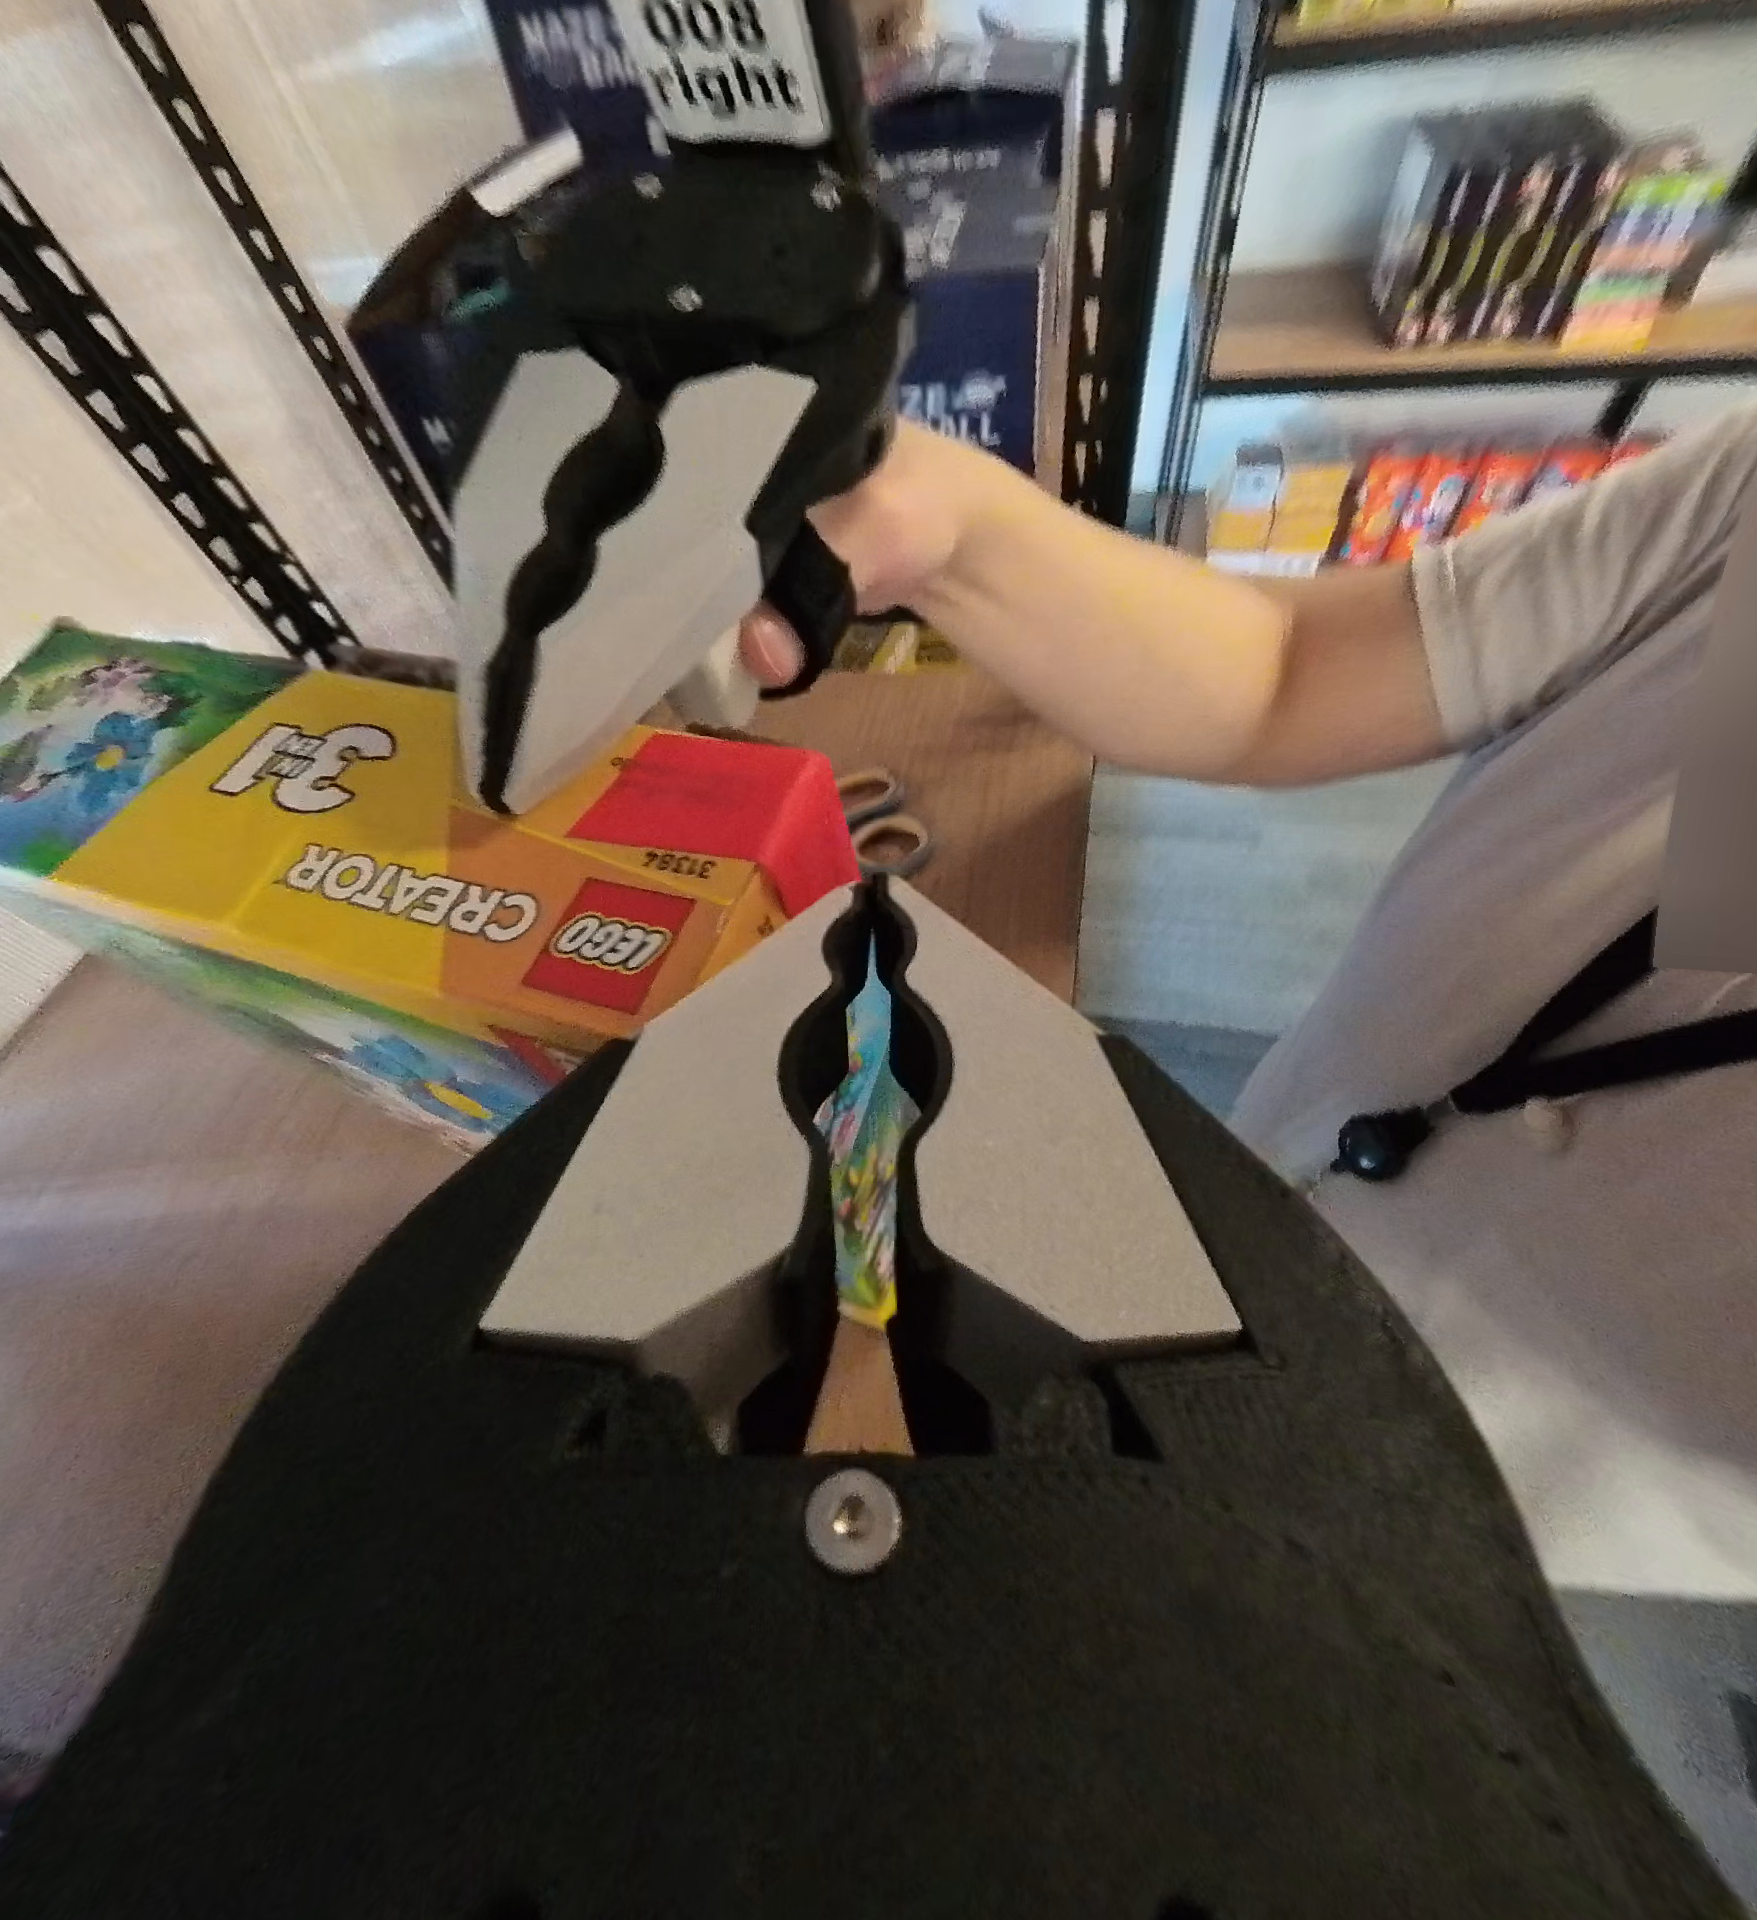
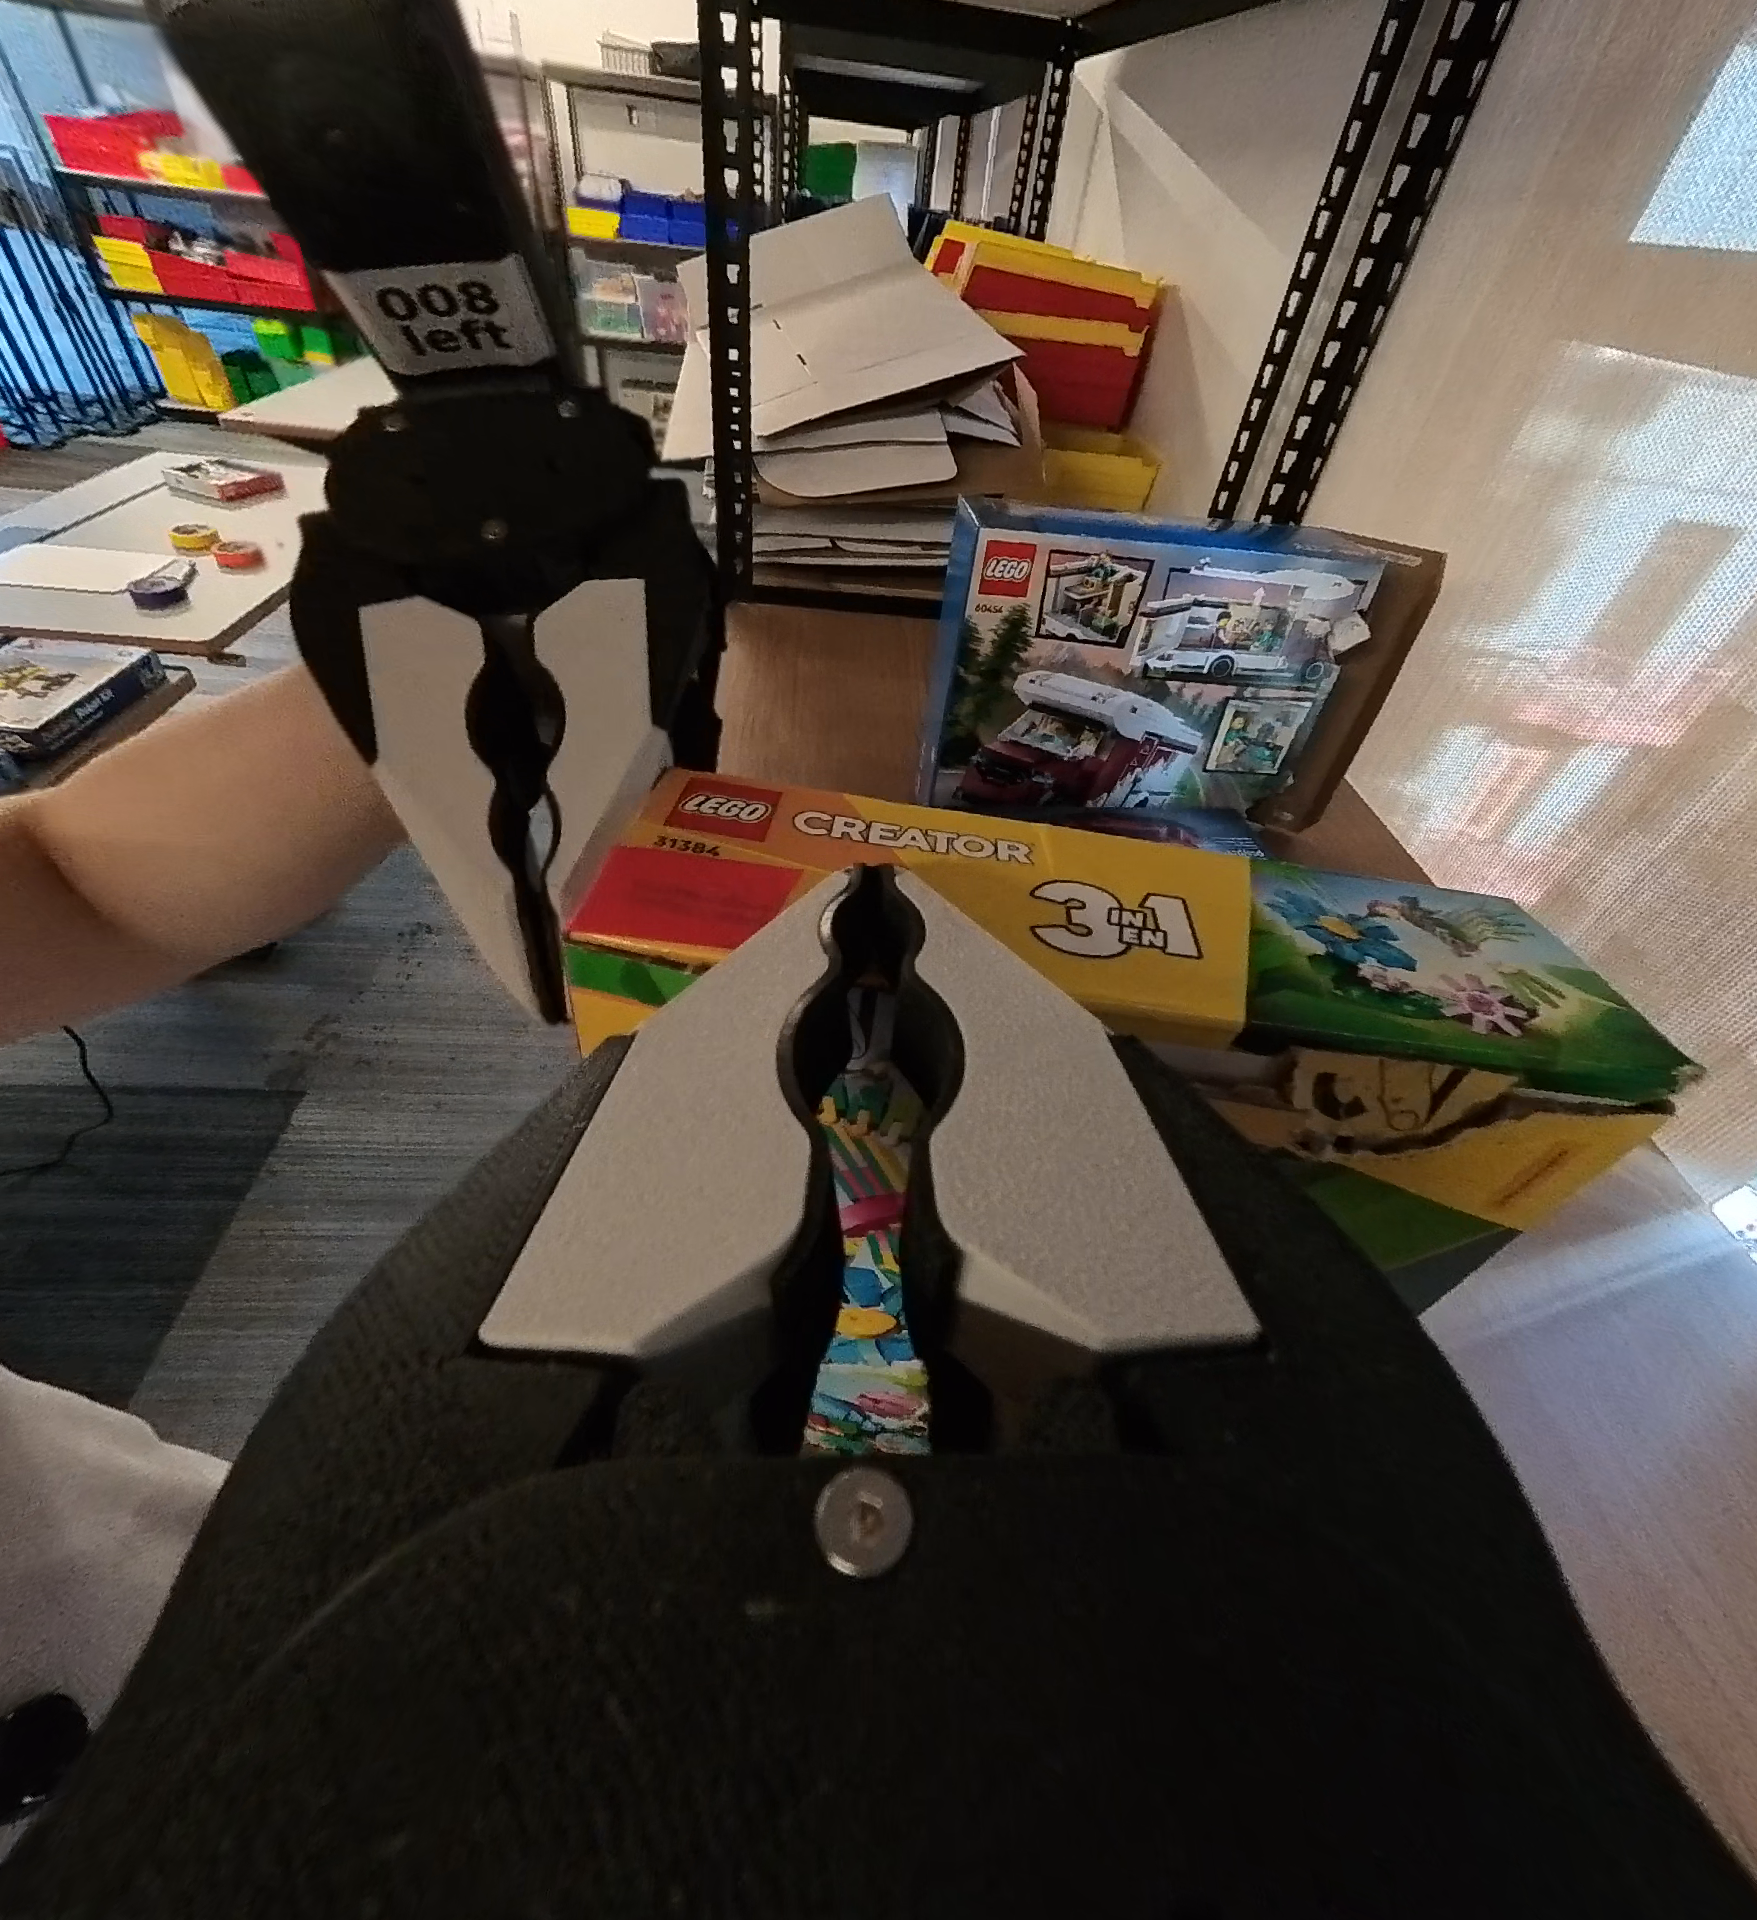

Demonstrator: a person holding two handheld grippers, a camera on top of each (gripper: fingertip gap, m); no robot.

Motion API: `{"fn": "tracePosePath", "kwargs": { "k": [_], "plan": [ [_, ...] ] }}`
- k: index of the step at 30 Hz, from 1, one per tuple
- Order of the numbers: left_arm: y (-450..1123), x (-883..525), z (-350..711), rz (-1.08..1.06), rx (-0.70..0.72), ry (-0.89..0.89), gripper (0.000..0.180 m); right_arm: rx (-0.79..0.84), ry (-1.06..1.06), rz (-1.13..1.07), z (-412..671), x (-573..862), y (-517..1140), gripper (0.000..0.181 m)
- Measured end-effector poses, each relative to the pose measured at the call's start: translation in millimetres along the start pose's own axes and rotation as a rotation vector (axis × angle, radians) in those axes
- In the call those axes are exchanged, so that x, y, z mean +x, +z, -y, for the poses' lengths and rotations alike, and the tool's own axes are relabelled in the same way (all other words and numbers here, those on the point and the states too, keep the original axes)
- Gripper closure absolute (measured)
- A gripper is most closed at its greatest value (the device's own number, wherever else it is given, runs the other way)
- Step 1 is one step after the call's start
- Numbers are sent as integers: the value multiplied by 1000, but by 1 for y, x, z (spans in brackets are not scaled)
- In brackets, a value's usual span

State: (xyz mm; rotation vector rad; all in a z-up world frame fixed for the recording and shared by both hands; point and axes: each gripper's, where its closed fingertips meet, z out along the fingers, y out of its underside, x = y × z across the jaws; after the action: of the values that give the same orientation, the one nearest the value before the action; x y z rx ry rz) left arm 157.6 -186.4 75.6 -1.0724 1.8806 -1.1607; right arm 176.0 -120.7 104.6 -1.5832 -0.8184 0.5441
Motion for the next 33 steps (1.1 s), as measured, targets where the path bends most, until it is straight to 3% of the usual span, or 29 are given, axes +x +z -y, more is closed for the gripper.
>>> {"fn": "tracePosePath", "kwargs": {
  "k": [3,7,12,17,19,20,24,26,28,30,31,33],
  "plan": [
    [0,-2,8,66,57,-44,180,7,0,0,0,0,0,180],
    [5,-2,12,185,31,29,180,14,2,7,0,0,1,180],
    [-3,-3,23,68,108,-38,180,20,7,14,1,0,1,180],
    [-18,-12,28,-44,299,-159,180,38,26,29,0,0,0,180],
    [-29,-64,16,287,316,-197,180,40,25,34,0,0,-1,180],
    [-34,-66,18,323,353,-153,180,40,23,33,0,0,-1,180],
    [-58,-27,56,118,616,-136,180,41,11,26,0,0,-1,180],
    [-53,-1,58,39,563,-43,180,45,16,35,0,0,0,180],
    [-28,17,37,-6,352,36,180,48,19,42,1,0,1,180],
    [-8,3,12,136,154,137,180,49,17,43,1,0,1,180],
    [-3,-4,6,184,108,164,180,48,16,43,1,0,1,180],
    [-1,-3,12,131,154,103,180,46,13,45,0,0,0,180]
  ]
}}
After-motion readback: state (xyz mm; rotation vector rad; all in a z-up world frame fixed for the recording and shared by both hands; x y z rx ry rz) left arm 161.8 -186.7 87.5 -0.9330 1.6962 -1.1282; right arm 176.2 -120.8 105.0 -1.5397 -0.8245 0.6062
